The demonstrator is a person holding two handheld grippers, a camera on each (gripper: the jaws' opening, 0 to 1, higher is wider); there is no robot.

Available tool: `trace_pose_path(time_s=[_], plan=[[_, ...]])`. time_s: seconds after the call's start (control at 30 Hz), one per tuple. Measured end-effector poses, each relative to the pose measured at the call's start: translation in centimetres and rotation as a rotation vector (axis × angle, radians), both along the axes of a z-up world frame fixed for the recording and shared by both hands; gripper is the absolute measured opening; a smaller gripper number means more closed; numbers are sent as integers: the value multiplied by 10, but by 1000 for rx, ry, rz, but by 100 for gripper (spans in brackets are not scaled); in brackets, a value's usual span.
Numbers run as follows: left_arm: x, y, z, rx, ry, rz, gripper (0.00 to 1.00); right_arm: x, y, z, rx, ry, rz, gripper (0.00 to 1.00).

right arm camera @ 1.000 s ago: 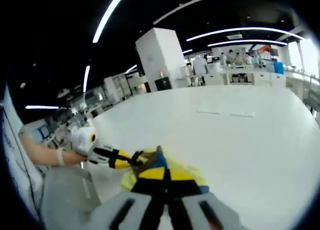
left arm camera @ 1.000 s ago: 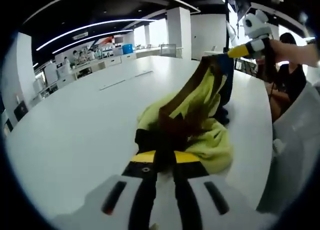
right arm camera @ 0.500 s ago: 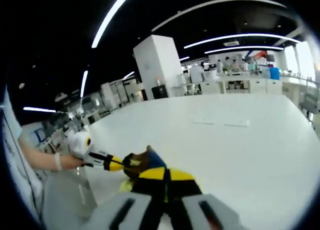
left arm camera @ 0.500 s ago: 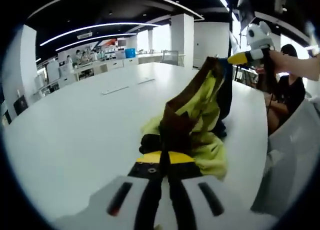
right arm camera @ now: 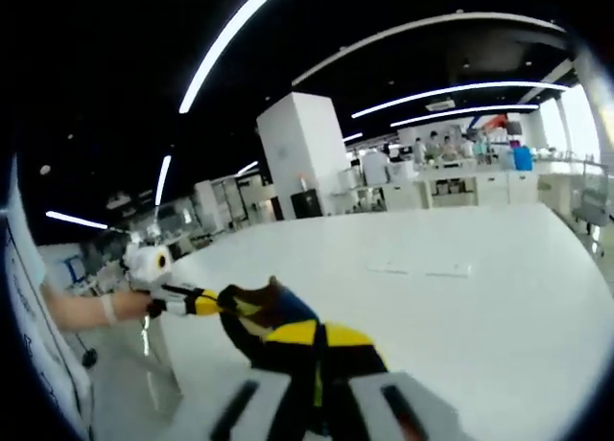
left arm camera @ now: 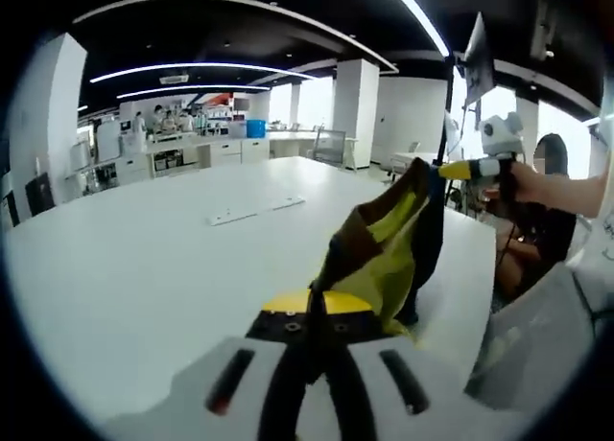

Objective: Fold the garment on the visible template until the final outline fits inside the template.

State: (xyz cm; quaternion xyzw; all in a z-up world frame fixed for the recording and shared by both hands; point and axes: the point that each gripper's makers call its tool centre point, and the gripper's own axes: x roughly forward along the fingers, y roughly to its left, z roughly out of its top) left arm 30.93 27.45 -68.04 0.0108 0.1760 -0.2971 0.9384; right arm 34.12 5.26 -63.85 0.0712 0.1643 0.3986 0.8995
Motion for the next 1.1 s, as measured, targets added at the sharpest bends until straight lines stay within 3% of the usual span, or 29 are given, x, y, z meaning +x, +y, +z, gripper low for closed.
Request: trace_pose_path(time_s=[0.23,0.47,0.73,0.93,1.1], plan=[[3,0,62,-59,-83,-28,0,-6,-5,53,112,-67,-6,0],[10,10,112,-73,-185,-32,0,-11,-3,95,98,-172,20,0],[25,16,151,-100,-245,-23,0,-5,-1,131,177,-226,10,0],[39,17,167,-113,-281,-18,0,7,2,141,191,-249,0,0],[66,15,150,-135,-239,24,0,32,10,128,160,-236,-31,0]])
